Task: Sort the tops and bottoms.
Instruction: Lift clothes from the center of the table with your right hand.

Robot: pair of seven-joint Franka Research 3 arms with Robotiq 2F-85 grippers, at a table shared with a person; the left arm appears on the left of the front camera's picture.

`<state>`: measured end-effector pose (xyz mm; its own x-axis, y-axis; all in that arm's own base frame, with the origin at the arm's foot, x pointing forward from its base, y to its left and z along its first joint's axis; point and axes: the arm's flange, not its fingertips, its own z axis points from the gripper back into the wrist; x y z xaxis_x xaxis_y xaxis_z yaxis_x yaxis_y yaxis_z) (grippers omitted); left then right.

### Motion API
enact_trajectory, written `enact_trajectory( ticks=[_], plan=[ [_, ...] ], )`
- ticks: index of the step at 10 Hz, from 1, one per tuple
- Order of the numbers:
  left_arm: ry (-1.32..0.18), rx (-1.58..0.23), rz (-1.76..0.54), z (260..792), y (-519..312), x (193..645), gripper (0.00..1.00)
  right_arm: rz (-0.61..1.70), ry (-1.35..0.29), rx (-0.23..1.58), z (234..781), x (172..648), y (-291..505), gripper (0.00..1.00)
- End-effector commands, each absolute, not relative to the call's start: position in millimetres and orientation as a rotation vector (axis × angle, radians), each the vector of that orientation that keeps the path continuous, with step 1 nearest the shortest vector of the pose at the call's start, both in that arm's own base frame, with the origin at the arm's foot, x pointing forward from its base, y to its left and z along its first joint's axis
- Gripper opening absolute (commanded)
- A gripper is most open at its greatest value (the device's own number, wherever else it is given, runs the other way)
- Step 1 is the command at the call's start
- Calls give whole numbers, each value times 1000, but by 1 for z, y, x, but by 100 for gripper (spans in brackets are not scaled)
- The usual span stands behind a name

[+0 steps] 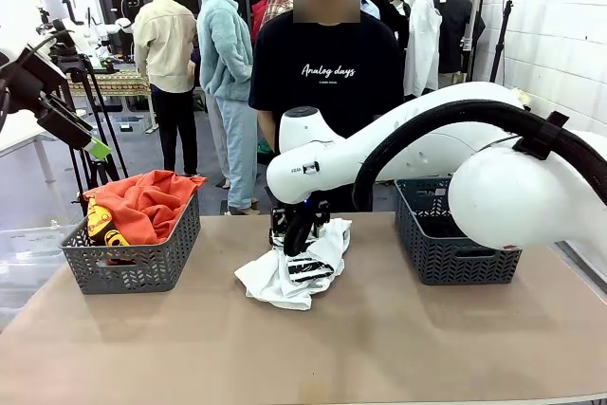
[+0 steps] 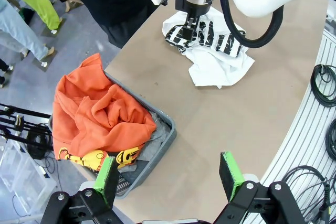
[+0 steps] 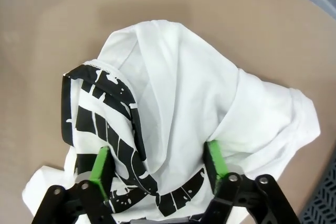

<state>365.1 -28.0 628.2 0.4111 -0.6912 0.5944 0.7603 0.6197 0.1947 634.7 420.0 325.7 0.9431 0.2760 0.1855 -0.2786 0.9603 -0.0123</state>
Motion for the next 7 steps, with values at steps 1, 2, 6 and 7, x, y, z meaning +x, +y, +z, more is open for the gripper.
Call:
enact_trajectory(
  ticks=[1,2,6,7],
  plan=[
    [-693,-117,-915,628,-27,364,100,291,-159,46,321,636,420,43],
    [-693,-117,-915,628,-27,364,100,291,-159,44,319,636,420,25],
    [-693,-117,-915,628,-27,364,100,284,-142,49,319,637,419,0],
    [-693,-117,-915,628,-27,364,100,286,-146,48,321,636,420,0]
  ],
)
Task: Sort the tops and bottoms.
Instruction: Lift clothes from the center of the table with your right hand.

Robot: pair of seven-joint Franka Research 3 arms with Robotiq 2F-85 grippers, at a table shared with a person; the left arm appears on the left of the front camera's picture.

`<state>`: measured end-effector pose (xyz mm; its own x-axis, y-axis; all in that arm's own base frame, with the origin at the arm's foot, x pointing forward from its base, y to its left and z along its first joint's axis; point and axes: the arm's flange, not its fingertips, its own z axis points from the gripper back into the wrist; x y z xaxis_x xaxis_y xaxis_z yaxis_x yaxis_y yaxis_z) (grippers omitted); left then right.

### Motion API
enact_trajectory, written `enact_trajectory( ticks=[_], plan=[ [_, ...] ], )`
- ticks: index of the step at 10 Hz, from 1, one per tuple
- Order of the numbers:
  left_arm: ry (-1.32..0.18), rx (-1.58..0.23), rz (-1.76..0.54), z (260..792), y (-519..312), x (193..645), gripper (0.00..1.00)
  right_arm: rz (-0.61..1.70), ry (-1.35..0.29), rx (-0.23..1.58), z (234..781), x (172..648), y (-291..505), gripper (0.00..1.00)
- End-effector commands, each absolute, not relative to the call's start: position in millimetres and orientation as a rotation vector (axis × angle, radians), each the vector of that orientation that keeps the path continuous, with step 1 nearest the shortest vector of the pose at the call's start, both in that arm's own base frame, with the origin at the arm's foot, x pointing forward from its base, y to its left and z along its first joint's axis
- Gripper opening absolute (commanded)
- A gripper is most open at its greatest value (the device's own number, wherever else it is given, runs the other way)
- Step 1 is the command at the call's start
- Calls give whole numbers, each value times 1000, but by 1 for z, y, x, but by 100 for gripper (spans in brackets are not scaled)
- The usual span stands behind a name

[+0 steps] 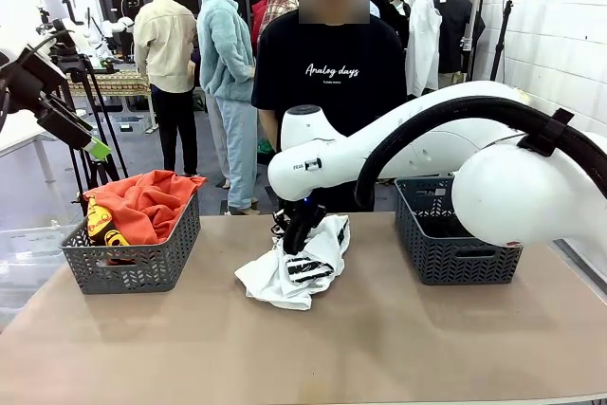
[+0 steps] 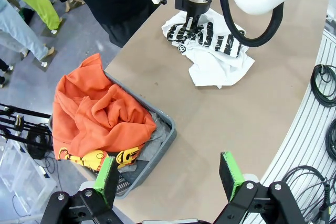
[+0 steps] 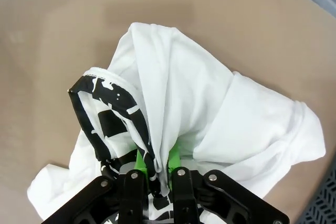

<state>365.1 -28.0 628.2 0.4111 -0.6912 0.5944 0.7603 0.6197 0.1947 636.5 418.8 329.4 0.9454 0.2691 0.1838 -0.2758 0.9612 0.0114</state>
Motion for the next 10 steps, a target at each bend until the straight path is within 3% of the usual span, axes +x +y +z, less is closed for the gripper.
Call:
enact_trajectory(
  ticks=[1,4,5,10],
  plan=[
    [-693,-117,-915,628,-27,364,100,288,-150,46,323,635,421,0],
    [-693,-117,-915,628,-27,364,100,370,-185,89,338,630,425,0],
    [-693,-117,-915,628,-27,364,100,283,-183,40,331,636,420,0],
    [-693,-117,-915,628,-27,364,100,304,-187,47,333,635,421,0]
  ],
)
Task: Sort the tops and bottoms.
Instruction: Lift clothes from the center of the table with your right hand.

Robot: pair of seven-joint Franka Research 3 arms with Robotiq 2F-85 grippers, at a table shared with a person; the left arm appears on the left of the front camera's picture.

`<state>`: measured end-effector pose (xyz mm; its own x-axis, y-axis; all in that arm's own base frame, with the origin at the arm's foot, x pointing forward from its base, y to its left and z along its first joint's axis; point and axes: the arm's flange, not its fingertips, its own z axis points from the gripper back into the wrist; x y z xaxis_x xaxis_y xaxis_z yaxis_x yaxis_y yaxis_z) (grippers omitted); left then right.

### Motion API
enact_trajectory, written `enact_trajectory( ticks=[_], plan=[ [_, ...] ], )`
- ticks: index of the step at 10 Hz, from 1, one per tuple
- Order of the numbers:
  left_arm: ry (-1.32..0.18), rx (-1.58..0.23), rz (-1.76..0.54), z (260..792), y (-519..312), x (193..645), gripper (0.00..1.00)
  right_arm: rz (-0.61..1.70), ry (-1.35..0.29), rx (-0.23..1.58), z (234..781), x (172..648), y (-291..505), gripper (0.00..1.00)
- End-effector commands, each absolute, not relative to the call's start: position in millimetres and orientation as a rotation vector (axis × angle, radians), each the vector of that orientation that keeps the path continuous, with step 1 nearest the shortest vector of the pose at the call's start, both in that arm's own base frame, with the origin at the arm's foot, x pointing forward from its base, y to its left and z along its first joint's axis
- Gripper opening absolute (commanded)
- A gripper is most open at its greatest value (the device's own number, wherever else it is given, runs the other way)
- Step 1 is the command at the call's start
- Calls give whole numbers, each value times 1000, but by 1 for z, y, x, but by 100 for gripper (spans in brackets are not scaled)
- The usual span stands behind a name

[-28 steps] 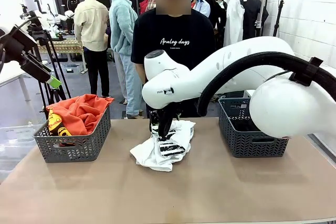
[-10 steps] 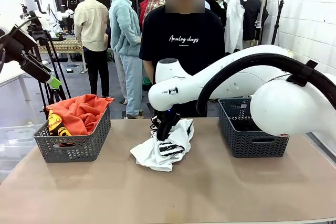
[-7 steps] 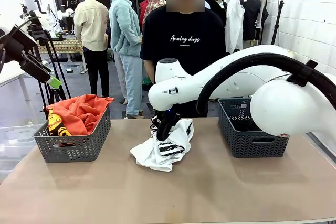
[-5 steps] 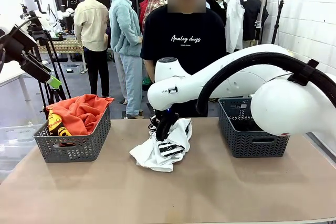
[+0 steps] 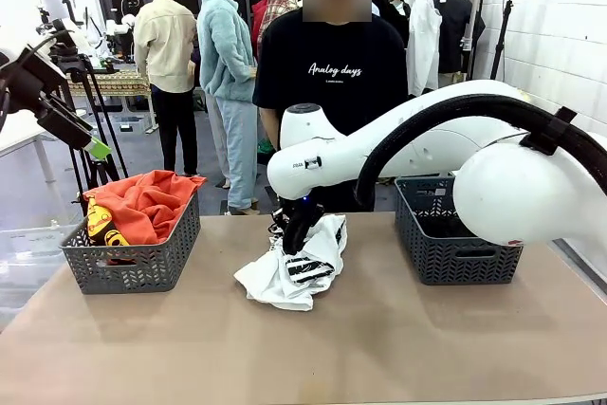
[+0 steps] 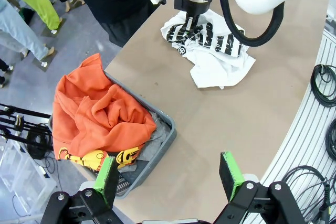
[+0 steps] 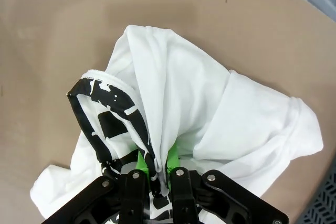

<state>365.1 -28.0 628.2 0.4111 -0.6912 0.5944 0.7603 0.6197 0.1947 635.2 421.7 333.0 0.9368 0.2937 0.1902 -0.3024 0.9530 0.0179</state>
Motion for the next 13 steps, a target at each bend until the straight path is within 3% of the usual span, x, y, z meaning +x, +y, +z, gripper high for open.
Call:
enact_trajectory(
  ticks=[1,3,7,13],
  plan=[
    [-693,-117,-915,628,-27,364,100,192,-254,12,377,628,425,0],
    [-693,-117,-915,628,-27,364,100,79,-385,-45,477,594,435,0],
    [-693,-117,-915,628,-27,364,100,11,-489,-78,588,541,443,0],
    [-693,-117,-915,628,-27,364,100,39,-473,-45,594,536,440,0]
  ],
)
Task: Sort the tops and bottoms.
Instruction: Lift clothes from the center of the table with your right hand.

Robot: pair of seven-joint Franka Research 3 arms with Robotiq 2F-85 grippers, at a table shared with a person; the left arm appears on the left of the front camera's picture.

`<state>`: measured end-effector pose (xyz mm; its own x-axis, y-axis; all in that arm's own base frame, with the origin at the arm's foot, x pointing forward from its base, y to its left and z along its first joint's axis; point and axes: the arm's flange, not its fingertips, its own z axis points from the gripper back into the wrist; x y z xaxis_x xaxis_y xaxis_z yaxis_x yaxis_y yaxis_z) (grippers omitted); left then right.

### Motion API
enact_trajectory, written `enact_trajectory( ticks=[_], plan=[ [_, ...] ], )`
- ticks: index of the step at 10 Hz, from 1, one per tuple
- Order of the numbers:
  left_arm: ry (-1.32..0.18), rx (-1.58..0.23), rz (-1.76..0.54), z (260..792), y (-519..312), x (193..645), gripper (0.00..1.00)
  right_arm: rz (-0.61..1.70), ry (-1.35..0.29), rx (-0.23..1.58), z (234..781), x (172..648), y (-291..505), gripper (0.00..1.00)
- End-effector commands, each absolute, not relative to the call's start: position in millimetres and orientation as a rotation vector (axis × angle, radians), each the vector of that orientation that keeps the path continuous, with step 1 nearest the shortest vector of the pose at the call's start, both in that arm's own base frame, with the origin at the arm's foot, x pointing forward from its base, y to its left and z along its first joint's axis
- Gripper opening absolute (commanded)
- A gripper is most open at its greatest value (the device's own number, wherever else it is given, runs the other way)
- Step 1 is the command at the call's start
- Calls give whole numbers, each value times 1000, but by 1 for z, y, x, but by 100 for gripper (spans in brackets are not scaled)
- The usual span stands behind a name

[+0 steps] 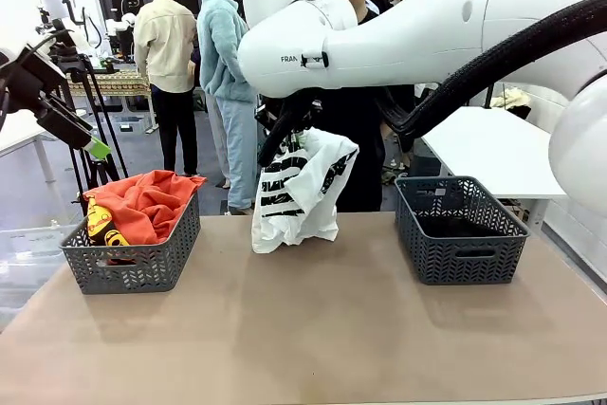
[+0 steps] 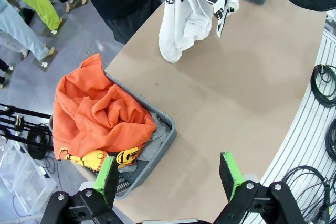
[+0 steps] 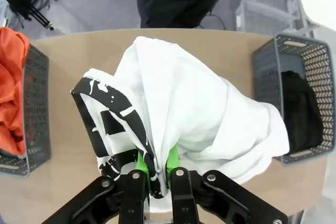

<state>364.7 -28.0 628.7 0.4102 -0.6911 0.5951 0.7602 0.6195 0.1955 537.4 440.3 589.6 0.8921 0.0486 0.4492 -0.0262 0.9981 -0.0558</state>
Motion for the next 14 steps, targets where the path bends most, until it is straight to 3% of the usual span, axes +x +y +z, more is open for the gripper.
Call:
enact_trajectory(
  ticks=[1,4,6,7,8,14],
  plan=[
    [-693,-117,-915,628,-27,364,100,-1,-560,-118,642,517,434,0],
    [-693,-117,-915,628,-27,364,100,-27,-718,-248,744,479,433,0],
    [-693,-117,-915,628,-27,364,100,5,-776,-237,771,481,442,0],
    [-693,-117,-915,628,-27,364,100,31,-775,-222,771,488,445,0],
    [-693,-117,-915,628,-27,364,100,-13,-753,-212,769,456,413,0],
    [-693,-117,-915,628,-27,364,100,-13,-753,-212,769,456,413,0]
  ],
)
